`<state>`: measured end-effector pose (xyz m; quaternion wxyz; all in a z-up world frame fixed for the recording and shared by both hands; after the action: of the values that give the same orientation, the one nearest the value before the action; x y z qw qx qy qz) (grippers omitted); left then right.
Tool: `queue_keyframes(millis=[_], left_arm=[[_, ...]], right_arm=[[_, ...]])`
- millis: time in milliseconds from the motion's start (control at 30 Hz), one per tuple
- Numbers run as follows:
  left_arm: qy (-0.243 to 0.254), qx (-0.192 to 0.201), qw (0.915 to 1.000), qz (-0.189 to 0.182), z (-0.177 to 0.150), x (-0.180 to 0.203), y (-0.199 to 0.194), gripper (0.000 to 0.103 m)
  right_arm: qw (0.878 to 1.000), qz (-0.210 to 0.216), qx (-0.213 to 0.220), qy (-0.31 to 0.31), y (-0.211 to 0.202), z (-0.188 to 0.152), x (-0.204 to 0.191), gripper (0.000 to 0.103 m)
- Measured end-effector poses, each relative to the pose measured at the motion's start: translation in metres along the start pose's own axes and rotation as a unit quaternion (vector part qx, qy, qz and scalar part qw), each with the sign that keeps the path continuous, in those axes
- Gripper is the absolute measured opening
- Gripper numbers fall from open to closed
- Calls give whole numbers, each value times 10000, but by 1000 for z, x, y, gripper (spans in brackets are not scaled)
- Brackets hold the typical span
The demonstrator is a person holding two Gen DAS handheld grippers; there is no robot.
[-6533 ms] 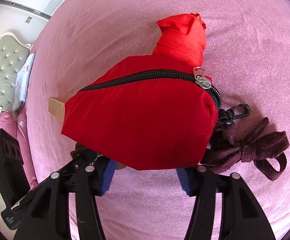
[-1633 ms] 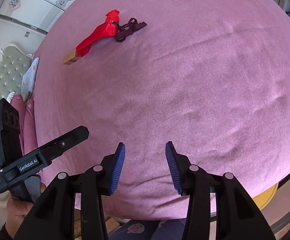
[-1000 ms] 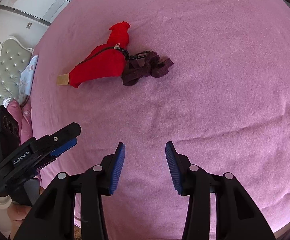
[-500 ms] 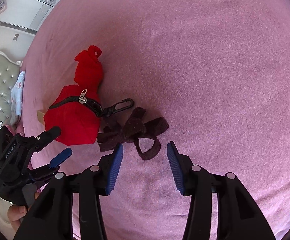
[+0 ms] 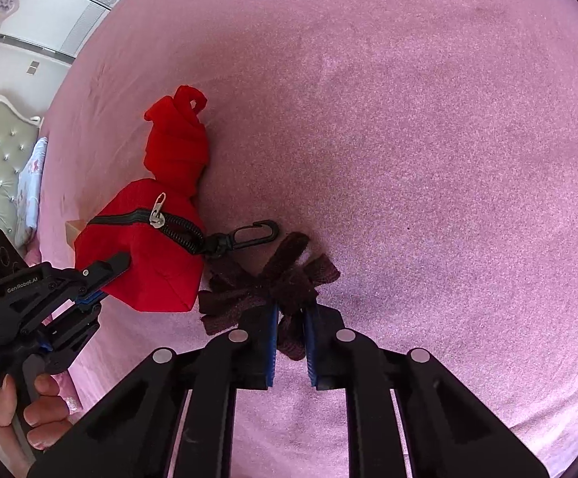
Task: Collect trash
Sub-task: 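Grasp the red zip pouch with the left tool while the right tool grasps its dark strap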
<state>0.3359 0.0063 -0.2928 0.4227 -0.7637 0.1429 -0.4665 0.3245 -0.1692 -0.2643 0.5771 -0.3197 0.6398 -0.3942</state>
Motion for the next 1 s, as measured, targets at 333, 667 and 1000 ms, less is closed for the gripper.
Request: queue_keyframes(millis=[333, 667, 1000], left_arm=[[254, -106, 9996, -28, -42, -12, -23, 2], [1084, -303, 9919, 580, -120, -33, -47, 2], [1608, -617, 9813, 863, -212, -69, -61, 2]], right_arm=[[9999, 98, -100, 46, -12, -47, 5, 11], [9996, 61, -258, 21, -28, -123, 21, 11], [9990, 88, -408, 143, -34, -227, 32, 11]])
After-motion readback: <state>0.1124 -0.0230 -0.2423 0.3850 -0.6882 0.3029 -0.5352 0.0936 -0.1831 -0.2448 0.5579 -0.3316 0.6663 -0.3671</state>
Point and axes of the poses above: each gripper's, at about its wrist camera, not at the fingertips, and y roughly the way its jaws point, x to its right, z to its top, the point moved 8 cm from there along y, roughly the way its jaws point, and after that the axes turned 6 degrees about -x, right-handed, at the moved point
